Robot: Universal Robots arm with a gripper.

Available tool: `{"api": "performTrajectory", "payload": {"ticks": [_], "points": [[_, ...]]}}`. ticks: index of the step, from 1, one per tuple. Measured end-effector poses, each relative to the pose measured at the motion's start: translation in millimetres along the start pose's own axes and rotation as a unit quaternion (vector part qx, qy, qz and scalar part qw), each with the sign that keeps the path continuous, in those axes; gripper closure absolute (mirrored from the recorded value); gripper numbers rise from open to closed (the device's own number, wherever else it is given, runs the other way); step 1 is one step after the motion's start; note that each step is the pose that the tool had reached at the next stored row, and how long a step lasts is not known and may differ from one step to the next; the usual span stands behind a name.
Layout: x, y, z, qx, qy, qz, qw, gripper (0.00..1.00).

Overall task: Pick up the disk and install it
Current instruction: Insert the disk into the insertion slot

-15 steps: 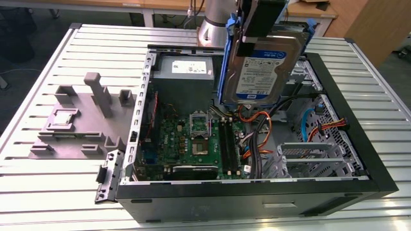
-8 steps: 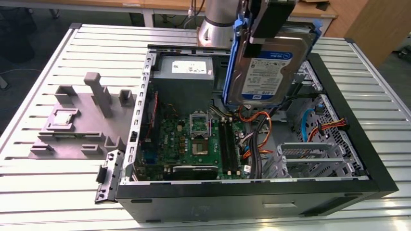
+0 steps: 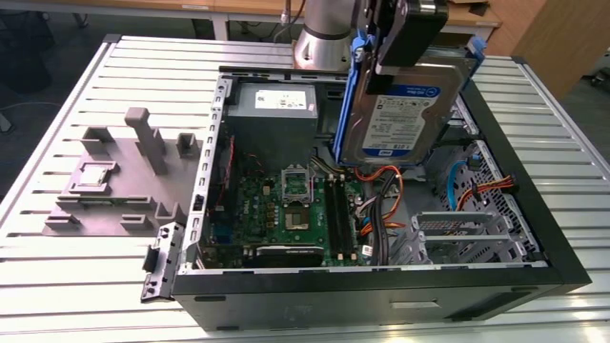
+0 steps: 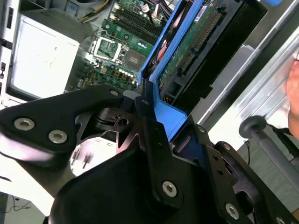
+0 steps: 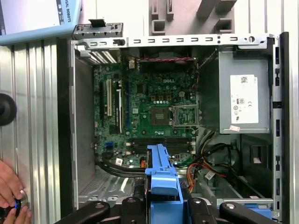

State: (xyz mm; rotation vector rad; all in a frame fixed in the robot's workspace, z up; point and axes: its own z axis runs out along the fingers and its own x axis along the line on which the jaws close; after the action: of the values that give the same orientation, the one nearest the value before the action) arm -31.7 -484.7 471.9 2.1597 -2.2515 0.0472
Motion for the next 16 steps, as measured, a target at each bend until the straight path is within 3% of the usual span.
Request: {"api": "performTrajectory", "payload": {"ticks": [8,16], "points": [[5.0,-1.4,2.0,-0.0006,0.0011,0.019,0.9998,0.63],[23.9,-4.8,4.5,-0.0006,0.0010,0.019,0.9998,0.63]]}}
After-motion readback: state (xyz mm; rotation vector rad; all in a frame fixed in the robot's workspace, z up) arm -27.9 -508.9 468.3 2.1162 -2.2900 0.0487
